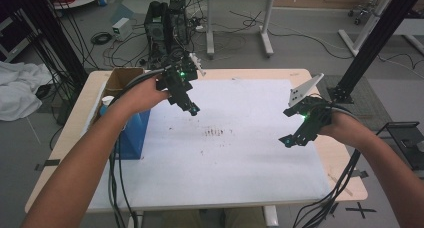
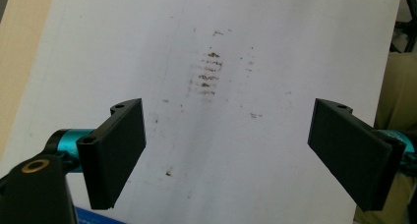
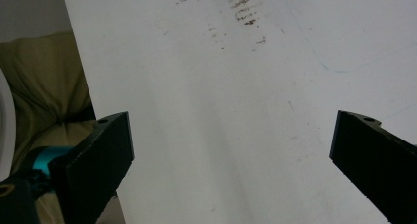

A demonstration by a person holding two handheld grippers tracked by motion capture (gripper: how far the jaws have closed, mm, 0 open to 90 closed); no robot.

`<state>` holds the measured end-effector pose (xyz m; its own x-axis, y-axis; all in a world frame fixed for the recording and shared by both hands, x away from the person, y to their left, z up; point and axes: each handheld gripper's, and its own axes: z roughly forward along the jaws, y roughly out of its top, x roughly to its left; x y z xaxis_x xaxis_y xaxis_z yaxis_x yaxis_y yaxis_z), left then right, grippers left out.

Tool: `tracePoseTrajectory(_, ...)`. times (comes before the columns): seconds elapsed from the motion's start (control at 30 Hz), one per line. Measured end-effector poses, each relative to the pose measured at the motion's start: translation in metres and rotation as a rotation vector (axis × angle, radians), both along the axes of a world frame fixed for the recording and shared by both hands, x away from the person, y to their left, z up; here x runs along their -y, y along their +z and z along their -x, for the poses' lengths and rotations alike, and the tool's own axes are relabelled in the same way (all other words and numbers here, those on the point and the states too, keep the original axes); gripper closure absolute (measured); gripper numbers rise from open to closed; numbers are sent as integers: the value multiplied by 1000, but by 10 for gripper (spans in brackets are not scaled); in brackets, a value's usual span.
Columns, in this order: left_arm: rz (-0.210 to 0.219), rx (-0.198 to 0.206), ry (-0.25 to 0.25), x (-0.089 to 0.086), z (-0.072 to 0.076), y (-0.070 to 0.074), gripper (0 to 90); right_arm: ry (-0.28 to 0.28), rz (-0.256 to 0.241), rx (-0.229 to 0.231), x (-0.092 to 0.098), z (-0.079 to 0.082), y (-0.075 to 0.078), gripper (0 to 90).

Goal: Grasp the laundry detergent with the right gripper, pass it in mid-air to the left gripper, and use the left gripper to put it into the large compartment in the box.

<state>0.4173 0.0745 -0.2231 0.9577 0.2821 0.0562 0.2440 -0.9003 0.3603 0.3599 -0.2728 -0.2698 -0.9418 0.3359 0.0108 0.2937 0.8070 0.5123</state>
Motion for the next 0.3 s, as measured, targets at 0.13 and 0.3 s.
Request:
tracePoseTrajectory(0.13,0,4,-7,-1,1,1,145,-3,-1,2,-1,1,0,17)
tracePoseTrajectory(0.3,7,8,-8,-2,2,1,145,-2,1,4,-1,2,0,17)
